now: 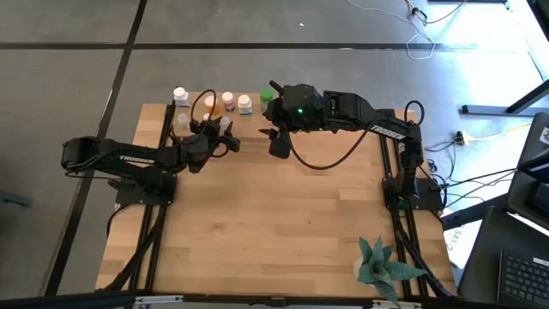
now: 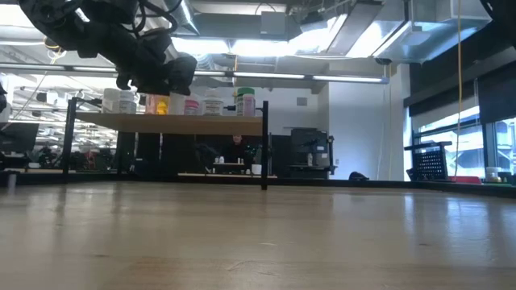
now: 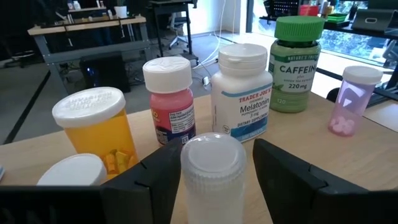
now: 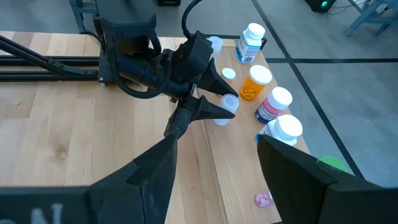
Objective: Pick and place medicine bottles onto shelf by color
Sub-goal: Put the transparent pill bottle on the shelf, then return to Home Position
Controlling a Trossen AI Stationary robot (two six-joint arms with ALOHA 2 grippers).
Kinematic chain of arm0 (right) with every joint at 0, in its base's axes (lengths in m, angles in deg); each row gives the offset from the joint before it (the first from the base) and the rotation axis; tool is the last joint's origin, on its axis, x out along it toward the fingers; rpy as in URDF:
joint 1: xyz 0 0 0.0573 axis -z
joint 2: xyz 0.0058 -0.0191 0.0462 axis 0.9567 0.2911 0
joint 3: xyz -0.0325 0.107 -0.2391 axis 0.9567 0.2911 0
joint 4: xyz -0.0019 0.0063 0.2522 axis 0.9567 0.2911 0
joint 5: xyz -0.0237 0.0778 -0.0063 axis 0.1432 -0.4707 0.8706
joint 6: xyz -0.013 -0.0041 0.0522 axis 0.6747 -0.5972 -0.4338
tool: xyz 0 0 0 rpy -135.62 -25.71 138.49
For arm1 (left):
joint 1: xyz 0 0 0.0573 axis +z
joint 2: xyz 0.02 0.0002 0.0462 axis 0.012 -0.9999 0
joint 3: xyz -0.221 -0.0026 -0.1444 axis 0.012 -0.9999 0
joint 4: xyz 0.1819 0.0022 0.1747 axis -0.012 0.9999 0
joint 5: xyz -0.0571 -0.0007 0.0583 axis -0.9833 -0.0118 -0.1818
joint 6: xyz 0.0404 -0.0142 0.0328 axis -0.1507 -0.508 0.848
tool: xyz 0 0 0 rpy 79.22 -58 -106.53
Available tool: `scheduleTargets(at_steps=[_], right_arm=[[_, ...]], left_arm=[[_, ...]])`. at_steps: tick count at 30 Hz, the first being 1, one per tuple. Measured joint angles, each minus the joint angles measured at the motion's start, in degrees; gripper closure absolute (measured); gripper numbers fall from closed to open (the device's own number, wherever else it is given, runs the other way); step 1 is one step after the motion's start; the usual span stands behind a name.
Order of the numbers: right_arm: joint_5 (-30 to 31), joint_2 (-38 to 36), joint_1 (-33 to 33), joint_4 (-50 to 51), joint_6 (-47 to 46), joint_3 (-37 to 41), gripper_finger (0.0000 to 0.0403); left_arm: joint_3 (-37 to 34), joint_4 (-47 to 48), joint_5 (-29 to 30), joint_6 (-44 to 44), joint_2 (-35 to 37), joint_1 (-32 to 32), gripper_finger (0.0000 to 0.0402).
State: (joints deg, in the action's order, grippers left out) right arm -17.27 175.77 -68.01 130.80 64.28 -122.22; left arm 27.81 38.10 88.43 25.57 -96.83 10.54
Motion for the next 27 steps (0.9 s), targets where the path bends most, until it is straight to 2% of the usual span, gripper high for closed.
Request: scheduleTargets(at_steps=[17,27], right_arm=[[0.00,0.00,-0.01,0.00,0.00,0.00,0.0177],[0.00,0.00,0.01,-0.02,0.00,0.00,0.0177]], left_arm=[[0.02,-3.44,-0.05,3.87,0.32,-1.91,0.0211],[3.67,-3.43,0.01,12.42,1.88,-1.88,0.0211]])
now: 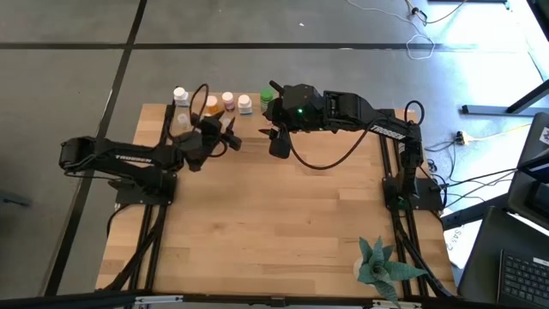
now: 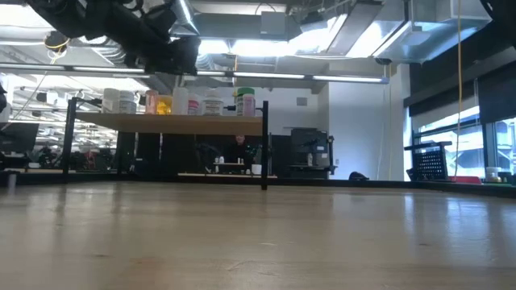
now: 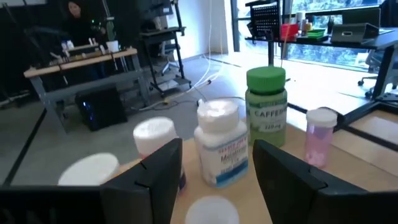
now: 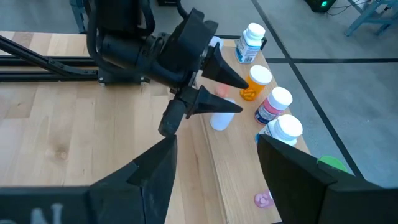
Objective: Pick and place medicine bottles onto shelf by color
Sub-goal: Return to Home Position
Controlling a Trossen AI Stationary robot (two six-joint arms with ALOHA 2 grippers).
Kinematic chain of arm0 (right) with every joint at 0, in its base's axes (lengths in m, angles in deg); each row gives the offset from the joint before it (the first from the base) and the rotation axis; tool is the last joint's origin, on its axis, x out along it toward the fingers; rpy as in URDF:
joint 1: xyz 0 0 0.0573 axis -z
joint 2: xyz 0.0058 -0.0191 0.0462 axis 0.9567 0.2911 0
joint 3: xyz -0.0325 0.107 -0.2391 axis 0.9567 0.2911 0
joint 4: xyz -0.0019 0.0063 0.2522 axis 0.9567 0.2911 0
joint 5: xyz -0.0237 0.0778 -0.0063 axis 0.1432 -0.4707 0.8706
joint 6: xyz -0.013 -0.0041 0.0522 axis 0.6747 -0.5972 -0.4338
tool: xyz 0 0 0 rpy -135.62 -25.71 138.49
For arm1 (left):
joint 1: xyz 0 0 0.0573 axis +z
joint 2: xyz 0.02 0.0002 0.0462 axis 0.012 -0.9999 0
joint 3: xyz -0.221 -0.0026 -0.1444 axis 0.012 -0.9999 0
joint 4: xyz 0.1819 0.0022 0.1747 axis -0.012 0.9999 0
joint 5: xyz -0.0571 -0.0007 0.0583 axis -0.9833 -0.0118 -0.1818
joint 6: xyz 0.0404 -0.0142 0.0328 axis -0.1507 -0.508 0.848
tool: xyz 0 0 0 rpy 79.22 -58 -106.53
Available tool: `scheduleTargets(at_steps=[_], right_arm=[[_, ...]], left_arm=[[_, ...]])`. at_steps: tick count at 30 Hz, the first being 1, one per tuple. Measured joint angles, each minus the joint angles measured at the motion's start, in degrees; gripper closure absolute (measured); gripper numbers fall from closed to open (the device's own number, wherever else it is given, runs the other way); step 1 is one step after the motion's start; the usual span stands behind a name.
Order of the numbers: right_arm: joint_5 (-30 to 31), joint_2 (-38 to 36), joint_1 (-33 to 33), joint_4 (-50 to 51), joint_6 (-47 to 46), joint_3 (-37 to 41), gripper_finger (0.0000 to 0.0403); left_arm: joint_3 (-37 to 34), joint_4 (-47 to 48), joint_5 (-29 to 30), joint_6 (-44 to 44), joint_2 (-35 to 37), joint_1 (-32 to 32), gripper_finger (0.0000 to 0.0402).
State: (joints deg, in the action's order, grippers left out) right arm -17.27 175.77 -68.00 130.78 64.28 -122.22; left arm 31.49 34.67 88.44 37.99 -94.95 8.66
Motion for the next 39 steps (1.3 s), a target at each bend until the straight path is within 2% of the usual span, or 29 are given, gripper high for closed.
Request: scheduleTargets(at_steps=[7,12,19,26,33,39], right_arm=[[0.00,0.00,-0.02,-0.02,0.00,0.00,0.0177],[0.00,0.00,-0.01,-0.02,0.00,0.00,0.0177],[0.00,0.00,-0.02,-0.04,0.00,0.00,0.0177],[0.00,0.00,-0.02,-0.07,0.00,0.00,0.0177],[0.00,0.00,-0.02,-0.07,0.00,0.00,0.0177],[0.00,0.00,-0.02,-0.11,0.00,0.00,0.0177]], left_arm=[[4.07,0.15,0.03,6.04,0.00,-0.43,0.0211],[6.06,2.52,1.79,11.20,2.07,-6.04,0.0211],[6.14,10.14,16.66,11.51,5.60,-19.92,0.0211],[6.12,10.26,29.76,10.28,6.05,-31.06,0.0211],[6.12,7.49,31.83,11.51,6.90,-34.46,0.0219],[6.10,5.80,30.47,12.94,12.55,-35.08,0.0276]])
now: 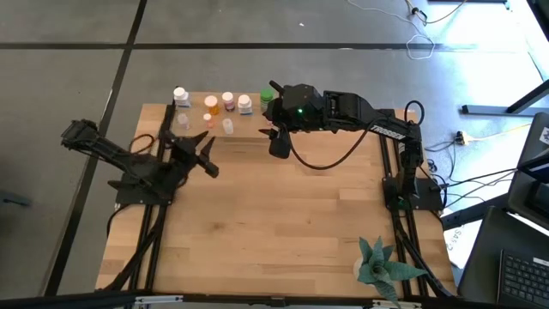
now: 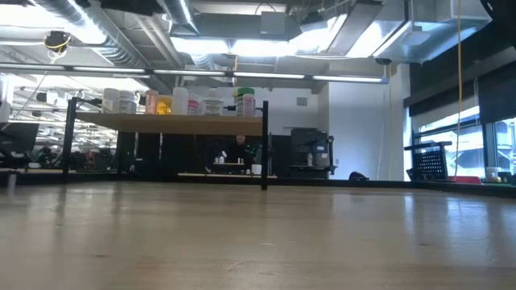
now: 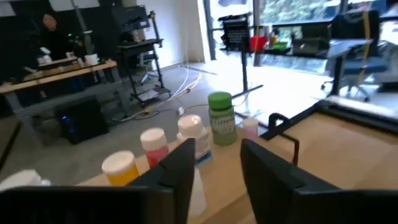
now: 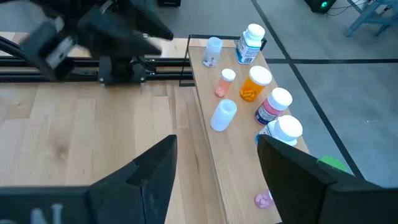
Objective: Pick and place medicine bottles onto shelf by color
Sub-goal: Return to Home Position
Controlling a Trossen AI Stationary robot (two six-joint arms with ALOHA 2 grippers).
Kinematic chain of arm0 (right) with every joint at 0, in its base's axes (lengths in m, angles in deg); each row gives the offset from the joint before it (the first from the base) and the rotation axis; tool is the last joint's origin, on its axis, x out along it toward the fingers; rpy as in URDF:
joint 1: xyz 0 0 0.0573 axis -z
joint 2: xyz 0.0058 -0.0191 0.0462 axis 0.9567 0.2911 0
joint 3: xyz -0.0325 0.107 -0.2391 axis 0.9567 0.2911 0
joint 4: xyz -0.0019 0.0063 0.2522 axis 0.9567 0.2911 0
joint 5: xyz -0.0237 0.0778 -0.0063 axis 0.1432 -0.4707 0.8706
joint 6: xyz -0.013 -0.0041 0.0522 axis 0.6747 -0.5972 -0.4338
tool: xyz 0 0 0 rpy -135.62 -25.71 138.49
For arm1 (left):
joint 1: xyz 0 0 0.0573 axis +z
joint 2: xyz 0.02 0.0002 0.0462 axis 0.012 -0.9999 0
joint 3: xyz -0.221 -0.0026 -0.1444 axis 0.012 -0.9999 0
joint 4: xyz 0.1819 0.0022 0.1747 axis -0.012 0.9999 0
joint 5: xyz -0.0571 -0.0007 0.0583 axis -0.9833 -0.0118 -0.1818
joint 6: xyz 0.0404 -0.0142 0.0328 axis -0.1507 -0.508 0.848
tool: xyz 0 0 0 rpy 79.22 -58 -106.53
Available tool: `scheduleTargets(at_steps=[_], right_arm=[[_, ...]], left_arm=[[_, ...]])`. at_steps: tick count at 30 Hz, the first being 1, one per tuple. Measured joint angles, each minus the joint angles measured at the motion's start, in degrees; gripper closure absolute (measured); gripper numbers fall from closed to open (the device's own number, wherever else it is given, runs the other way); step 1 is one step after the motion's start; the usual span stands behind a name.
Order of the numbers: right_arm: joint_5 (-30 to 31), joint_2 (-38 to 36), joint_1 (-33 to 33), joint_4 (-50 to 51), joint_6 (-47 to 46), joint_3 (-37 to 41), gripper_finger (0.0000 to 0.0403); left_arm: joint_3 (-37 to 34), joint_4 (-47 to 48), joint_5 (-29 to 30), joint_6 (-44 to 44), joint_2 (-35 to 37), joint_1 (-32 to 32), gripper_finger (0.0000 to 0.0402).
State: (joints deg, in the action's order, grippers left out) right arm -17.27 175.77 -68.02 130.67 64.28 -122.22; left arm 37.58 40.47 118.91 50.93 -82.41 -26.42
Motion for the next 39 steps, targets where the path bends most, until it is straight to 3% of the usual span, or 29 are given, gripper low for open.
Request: scheduleTargets(at_steps=[8,14,22,27,33,39], right_arm=[[0.00,0.00,0.00,0.00,0.00,0.00,0.0177],[0.00,0.00,0.00,-2.57,-0.16,0.00,0.0177],[-0.45,0.00,0.01,-9.60,-3.21,0.00,0.0177],[-0.42,0.04,0.00,-13.75,-3.60,0.00,0.0177],[-0.45,0.04,0.00,-14.97,-8.49,0.01,0.0181],[-3.46,-0.39,-1.36,-10.37,-0.49,0.04,0.0246]], left_arm=[[0.00,0.07,-9.83,8.00,8.29,0.02,0.0391],[-0.02,1.42,-12.42,15.85,12.13,0.01,0.0399],[-0.02,4.21,-18.18,17.82,20.84,-1.21,0.0401],[-0.02,16.17,-23.51,10.81,26.22,-3.58,0.0401],[-0.02,33.23,-40.57,-4.18,31.77,-4.48,0.0401],[-0.02,45.90,-43.81,-14.71,34.97,-4.46,0.0401]])
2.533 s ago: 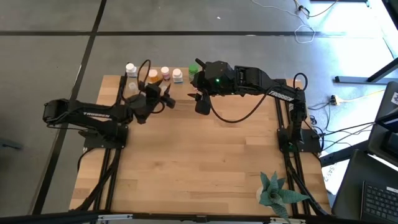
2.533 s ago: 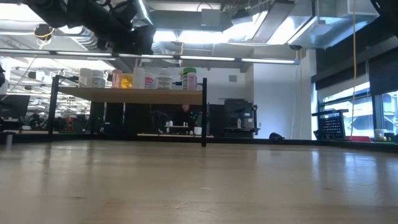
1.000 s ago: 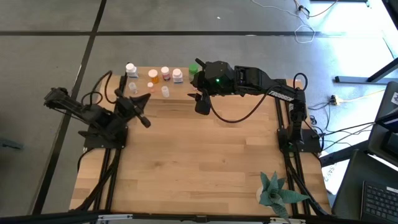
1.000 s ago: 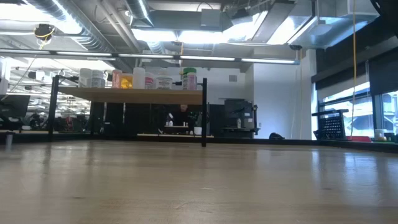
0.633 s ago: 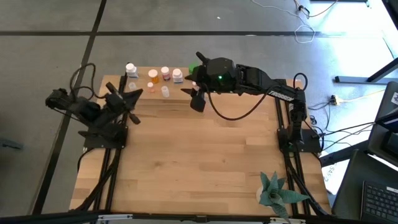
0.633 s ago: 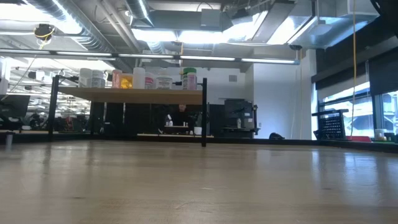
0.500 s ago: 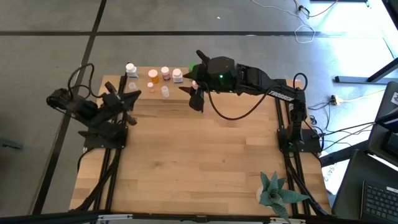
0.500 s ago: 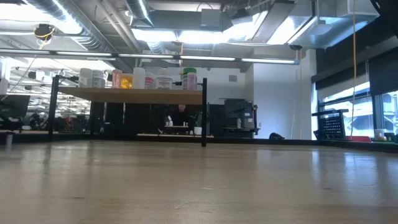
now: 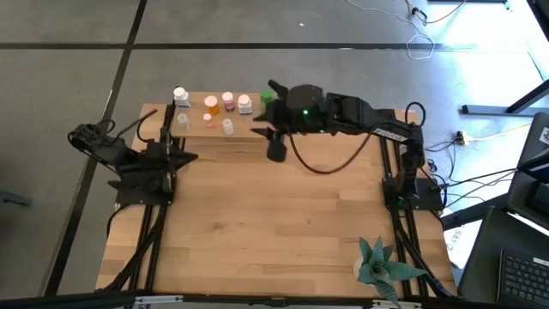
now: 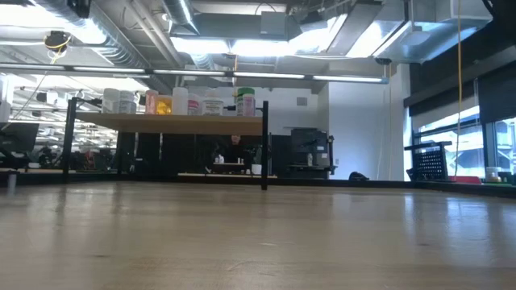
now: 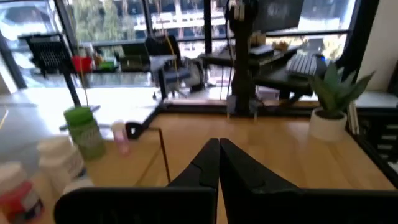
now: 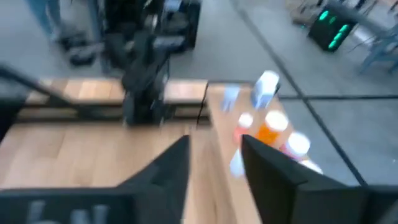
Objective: Pick and place medicine bottles onto shelf by color
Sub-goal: Return to Home Position
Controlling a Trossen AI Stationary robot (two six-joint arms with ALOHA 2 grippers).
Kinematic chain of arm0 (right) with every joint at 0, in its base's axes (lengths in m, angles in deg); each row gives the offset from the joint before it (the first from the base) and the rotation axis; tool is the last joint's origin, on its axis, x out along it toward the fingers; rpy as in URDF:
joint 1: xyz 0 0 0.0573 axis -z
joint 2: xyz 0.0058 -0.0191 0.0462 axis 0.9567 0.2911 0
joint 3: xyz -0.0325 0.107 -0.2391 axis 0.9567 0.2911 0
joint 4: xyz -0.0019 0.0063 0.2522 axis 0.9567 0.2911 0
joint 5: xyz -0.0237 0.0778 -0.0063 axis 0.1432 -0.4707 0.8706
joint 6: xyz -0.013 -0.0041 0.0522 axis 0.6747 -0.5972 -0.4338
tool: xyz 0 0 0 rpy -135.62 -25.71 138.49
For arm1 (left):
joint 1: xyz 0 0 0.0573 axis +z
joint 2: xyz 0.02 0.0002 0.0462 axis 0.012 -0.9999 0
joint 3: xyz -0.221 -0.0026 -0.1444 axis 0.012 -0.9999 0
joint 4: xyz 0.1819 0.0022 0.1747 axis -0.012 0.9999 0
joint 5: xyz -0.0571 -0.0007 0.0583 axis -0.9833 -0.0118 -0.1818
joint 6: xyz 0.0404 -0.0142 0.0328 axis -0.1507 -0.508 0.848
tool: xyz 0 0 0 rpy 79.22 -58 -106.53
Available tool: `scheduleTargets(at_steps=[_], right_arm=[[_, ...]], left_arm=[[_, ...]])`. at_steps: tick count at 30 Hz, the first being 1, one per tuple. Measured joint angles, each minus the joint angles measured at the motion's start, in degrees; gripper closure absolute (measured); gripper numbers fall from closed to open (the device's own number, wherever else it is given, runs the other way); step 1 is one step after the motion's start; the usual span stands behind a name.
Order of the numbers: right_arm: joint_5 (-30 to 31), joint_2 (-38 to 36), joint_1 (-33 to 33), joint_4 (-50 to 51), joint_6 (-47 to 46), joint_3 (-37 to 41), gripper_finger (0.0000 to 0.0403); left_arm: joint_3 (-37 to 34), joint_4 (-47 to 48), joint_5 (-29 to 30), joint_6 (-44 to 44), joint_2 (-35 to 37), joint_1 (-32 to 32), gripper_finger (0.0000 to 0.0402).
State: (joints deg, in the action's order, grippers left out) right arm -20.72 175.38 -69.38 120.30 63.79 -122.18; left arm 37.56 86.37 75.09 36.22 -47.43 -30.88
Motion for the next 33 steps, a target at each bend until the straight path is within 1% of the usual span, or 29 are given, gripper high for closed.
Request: scheduleTargets(at_steps=[3,6,7,12,15,17,19,22,24,25,28,32,33], right_arm=[[-0.11,-1.86,-0.95,5.07,0.13,0.03,0.0310],[0.12,-4.88,-1.98,8.97,-1.04,-0.06,0.0379],[0.56,-5.77,-2.37,9.81,-1.02,-0.12,0.0391],[0.90,-9.13,-4.62,13.25,-1.14,0.05,0.0387],[1.80,-11.99,-6.14,15.09,-1.12,-0.09,0.0396],[4.76,-13.61,-7.06,17.90,-1.71,0.24,0.0398],[10.70,-14.94,-7.99,23.16,-5.02,0.34,0.0395],[20.87,-17.85,-9.32,29.42,-10.34,0.40,0.0392],[24.31,-19.51,-10.16,32.01,-12.77,0.41,0.0395],[24.70,-20.37,-10.41,32.62,-13.41,0.82,0.0397],[24.81,-22.69,-11.17,33.07,-15.17,3.07,0.0399],[25.90,-26.61,-12.30,32.36,-17.80,8.32,0.0396],[26.66,-27.62,-12.66,32.15,-18.52,10.16,0.0397]], left_arm=[[0.00,6.09,0.14,-4.48,1.18,0.02,0.0401],[0.00,10.46,1.55,-7.67,2.41,0.02,0.0401],[0.00,11.73,1.90,-7.90,2.95,0.02,0.0401],[-0.88,12.37,2.56,-8.03,6.31,0.02,0.0401],[-2.81,12.45,2.93,-7.88,9.32,0.04,0.0401],[-4.74,12.29,4.30,-8.08,11.92,0.04,0.0401],[-6.88,11.85,6.01,-8.25,14.32,0.07,0.0401],[-8.43,11.23,9.63,-8.80,14.07,0.05,0.0401],[-9.10,9.75,9.18,-10.18,14.14,0.09,0.0401],[-9.71,9.60,8.64,-11.10,14.14,0.07,0.0401],[-10.89,10.23,10.17,-12.34,14.07,0.09,0.0401],[-12.73,9.84,10.15,-14.23,14.07,0.07,0.0401],[-13.37,8.25,10.19,-14.22,14.09,0.07,0.0401]])
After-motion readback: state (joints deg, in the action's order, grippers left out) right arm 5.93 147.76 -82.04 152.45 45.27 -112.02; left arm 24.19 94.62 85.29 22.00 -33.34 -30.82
